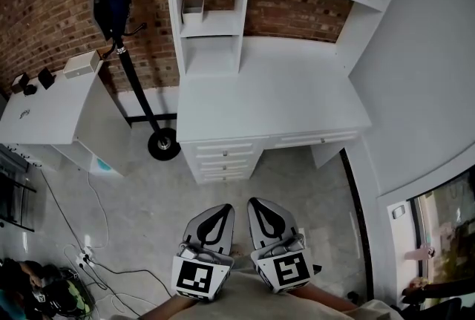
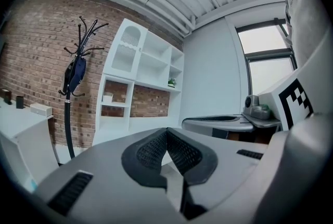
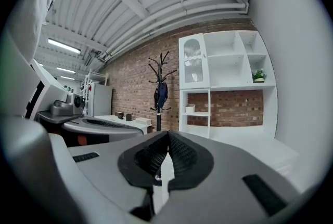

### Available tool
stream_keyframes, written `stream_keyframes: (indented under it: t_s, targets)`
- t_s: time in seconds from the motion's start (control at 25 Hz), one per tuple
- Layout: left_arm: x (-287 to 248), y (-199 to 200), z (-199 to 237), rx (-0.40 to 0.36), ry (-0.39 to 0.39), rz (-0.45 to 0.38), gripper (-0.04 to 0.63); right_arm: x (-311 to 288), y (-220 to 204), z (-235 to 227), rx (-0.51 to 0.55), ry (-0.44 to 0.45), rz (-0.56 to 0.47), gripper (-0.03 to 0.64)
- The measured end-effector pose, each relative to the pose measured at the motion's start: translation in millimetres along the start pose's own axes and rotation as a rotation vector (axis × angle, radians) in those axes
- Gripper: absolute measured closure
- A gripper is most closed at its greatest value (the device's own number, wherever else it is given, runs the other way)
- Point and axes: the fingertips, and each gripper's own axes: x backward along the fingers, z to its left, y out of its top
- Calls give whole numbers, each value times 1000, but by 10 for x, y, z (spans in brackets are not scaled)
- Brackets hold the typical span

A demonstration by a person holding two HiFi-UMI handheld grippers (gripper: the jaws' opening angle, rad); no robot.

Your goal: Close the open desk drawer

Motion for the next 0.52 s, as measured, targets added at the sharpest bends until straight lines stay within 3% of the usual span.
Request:
stream_keyframes:
  t_s: [0.24,0.52]
  targets:
    - [-42,30,14,17,7,1,578,7,-36,-51,8,2,25,586]
    - [-81,-58,37,-48,3,82,578,49,-71,-173,22,-12,64,586]
